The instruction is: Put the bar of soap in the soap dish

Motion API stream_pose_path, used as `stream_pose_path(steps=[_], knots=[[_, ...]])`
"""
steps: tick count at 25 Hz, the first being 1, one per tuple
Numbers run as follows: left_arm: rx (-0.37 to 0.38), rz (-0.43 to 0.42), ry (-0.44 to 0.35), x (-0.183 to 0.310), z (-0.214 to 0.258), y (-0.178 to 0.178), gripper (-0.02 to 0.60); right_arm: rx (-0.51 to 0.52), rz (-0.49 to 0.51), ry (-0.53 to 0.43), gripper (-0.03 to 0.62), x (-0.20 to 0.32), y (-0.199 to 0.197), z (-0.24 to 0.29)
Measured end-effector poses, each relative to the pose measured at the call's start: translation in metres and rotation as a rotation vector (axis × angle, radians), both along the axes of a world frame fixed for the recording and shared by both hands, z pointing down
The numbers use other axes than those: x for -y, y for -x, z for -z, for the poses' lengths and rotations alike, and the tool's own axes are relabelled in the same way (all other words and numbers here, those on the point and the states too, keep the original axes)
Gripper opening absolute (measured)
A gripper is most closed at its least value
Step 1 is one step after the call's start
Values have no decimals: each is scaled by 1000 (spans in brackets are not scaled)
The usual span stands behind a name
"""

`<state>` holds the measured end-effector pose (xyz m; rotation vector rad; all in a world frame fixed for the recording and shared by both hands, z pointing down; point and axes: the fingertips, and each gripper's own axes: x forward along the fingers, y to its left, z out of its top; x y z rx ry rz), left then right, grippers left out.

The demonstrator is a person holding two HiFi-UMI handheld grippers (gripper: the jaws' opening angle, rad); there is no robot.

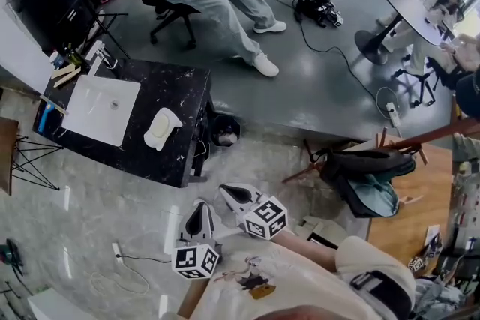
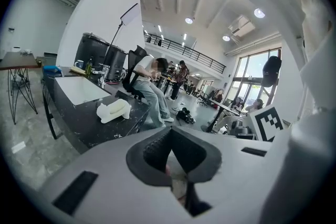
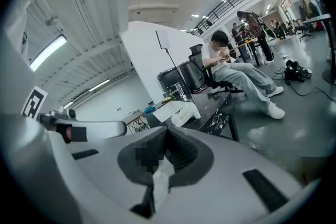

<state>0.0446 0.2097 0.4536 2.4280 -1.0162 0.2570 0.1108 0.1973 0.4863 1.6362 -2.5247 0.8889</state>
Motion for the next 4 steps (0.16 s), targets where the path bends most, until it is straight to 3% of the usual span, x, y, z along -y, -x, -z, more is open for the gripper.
stream_pose_path(steps=[4], knots=[[10,11,-7,-12,-1,3,6,3,-8,6,6,-24,-5,-4]])
